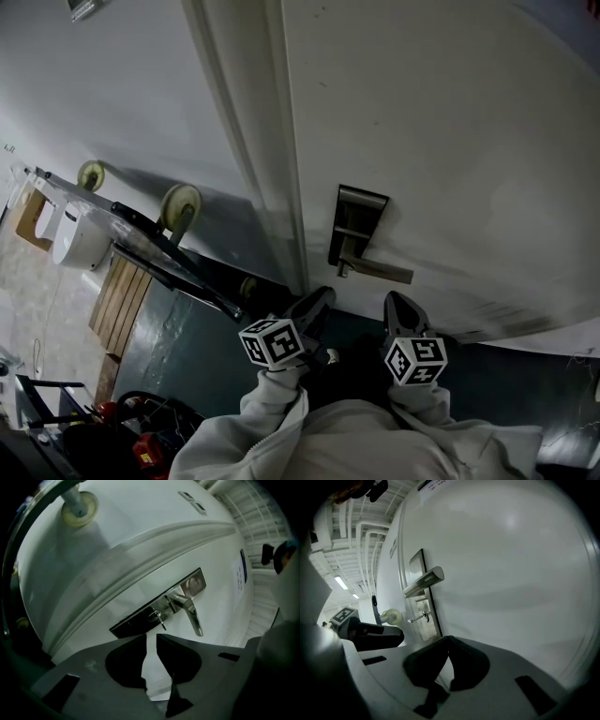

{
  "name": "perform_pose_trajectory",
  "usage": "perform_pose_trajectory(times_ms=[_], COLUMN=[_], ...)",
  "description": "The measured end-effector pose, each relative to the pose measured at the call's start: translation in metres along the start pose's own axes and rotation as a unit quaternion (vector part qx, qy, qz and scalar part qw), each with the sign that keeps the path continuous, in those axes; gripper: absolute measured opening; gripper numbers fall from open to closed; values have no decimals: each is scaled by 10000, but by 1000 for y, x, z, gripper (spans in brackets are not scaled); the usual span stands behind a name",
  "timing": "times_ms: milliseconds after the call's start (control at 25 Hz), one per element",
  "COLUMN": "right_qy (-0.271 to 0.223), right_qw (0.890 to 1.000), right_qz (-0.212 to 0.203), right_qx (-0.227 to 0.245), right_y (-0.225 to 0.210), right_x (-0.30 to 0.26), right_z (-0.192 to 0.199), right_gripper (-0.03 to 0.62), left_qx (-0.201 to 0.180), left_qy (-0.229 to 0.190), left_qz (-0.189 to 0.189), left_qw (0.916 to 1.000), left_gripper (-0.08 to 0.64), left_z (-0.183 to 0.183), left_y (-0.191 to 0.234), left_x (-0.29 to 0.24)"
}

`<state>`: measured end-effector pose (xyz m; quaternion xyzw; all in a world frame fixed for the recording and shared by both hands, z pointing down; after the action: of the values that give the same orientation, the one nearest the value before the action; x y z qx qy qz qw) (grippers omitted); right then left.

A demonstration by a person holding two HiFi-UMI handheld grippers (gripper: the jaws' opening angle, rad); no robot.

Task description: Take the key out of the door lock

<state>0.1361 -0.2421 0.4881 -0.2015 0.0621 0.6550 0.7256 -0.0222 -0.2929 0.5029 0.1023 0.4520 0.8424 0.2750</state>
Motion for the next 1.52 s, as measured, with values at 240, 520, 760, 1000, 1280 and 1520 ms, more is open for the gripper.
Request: perform_pose_trajectory(times_ms=[240, 520, 760, 1000, 1280, 1520], right_qy=[19, 65, 78, 83, 63, 91], right_qw=[10000, 9999, 9999, 9999, 9999, 9999], right_qz=[60, 70, 45, 0, 30, 51], right_qx=[39, 73, 63, 95, 89, 86], right_y=[0, -2, -6, -9, -16, -19], right_x=[0, -3, -8, -13, -12, -9], right_z=[-1, -1, -3, -5, -8, -4], right_gripper=[52, 52, 51, 52, 52, 52], left_qx=[769, 2023, 2211, 2277, 2280, 2462], left_qy=[-70, -320, -554, -704, -697, -857], left_qz=[542, 1011, 1191, 1154, 940, 1021], left_qw=[9955, 9736, 9664, 9643, 9666, 9600], left_gripper=[170, 184, 184, 176, 96, 34], left_z=[-4, -8, -17, -24, -20, -23], left_y=[-6, -12, -17, -19, -12, -17], left_x=[-10, -25, -37, -47, -51, -52])
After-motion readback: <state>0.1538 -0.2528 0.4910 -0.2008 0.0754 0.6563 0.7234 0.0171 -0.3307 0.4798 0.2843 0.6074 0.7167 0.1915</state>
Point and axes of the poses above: the fingertips, and each gripper's own axes: x backward along the fingers, y to its left, z out of its underside, the point moved 3 cm from there along x, backward along the fingers, and after that the axes turned 2 degrees about -x, right-handed, at the moved point
